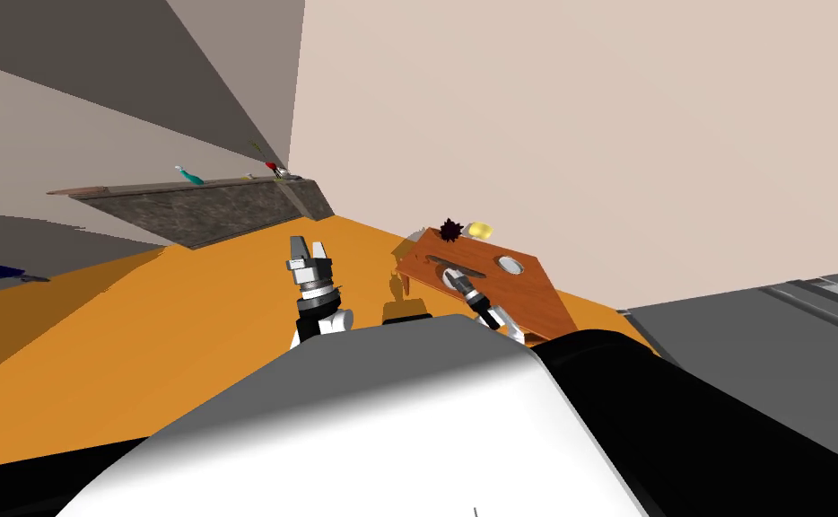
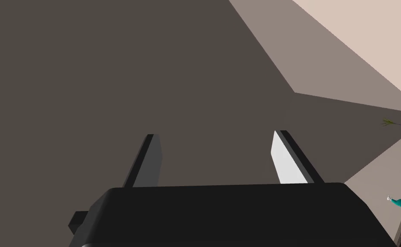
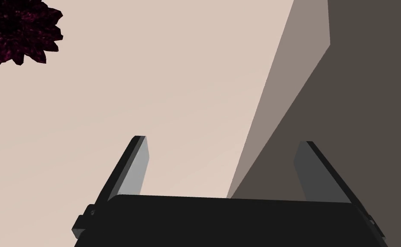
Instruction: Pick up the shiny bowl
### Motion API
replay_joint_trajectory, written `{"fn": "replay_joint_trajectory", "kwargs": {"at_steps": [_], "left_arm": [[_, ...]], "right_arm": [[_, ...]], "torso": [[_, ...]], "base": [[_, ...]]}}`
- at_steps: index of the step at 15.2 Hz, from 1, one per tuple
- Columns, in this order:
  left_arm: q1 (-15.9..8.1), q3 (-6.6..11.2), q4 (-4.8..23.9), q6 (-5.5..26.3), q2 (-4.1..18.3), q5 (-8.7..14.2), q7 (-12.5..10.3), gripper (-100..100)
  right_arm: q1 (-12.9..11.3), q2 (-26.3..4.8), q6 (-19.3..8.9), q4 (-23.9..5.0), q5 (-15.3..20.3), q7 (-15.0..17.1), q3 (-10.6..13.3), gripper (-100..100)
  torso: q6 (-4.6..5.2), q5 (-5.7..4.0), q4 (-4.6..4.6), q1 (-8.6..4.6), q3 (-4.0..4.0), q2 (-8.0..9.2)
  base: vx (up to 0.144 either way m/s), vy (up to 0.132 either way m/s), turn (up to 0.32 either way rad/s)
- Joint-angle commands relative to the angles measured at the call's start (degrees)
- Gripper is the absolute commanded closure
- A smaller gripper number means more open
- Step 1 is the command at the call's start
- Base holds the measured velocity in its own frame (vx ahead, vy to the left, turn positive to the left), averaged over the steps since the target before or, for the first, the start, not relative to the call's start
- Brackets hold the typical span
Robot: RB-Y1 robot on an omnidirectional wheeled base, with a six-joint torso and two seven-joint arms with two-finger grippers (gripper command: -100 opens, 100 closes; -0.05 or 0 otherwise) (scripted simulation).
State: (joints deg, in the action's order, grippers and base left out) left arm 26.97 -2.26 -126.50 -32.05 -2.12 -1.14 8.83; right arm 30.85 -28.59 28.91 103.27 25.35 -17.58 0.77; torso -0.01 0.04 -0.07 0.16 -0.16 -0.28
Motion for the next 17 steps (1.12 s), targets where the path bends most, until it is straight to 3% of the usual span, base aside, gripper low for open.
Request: {"fn": "replay_joint_trajectory", "kwargs": {"at_steps": [1,9,10,11,16,17], "left_arm": [[0.0,0.0,0.0,0.0,0.0,0.0,0.0,0],[0.0,0.0,0.0,0.0,0.0,0.0,0.0,0],[0.0,0.0,0.0,0.0,0.0,0.0,0.0,0],[0.0,0.0,0.0,0.0,0.0,0.0,0.0,0],[0.0,0.0,0.0,0.0,0.0,0.0,0.0,0],[0.0,0.0,0.0,0.0,0.0,0.0,0.0,0]], "right_arm": [[-0.04,-1.23,-0.13,-1.82,2.42,-2.11,0.62,-100],[1.09,-8.48,0.69,-10.48,11.9,-10.29,2.29,-100],[1.38,-10.25,0.9,-12.64,13.58,-12.06,2.71,-100],[1.38,-10.25,0.9,-12.64,14.27,-12.34,2.71,-100],[2.22,-15.37,1.53,-18.98,20.73,-18.35,3.96,-100],[2.22,-15.37,1.53,-18.98,21.24,-18.35,3.96,-100]], "torso": [[0.0,0.0,0.0,0.0,0.0,0.0],[-0.02,0.0,0.0,0.02,-0.01,-0.03],[0.0,0.0,0.0,0.0,-0.02,-0.03],[0.0,0.01,0.0,0.01,-0.01,-0.01],[0.0,0.0,0.01,0.01,0.01,0.02],[0.0,0.01,0.0,0.02,0.01,0.02]], "base": [[0.058,0.032,0.093],[0.068,0.038,0.117],[0.07,0.034,0.112],[0.068,0.034,0.097],[0.065,0.035,0.114],[0.069,0.03,0.093]]}}
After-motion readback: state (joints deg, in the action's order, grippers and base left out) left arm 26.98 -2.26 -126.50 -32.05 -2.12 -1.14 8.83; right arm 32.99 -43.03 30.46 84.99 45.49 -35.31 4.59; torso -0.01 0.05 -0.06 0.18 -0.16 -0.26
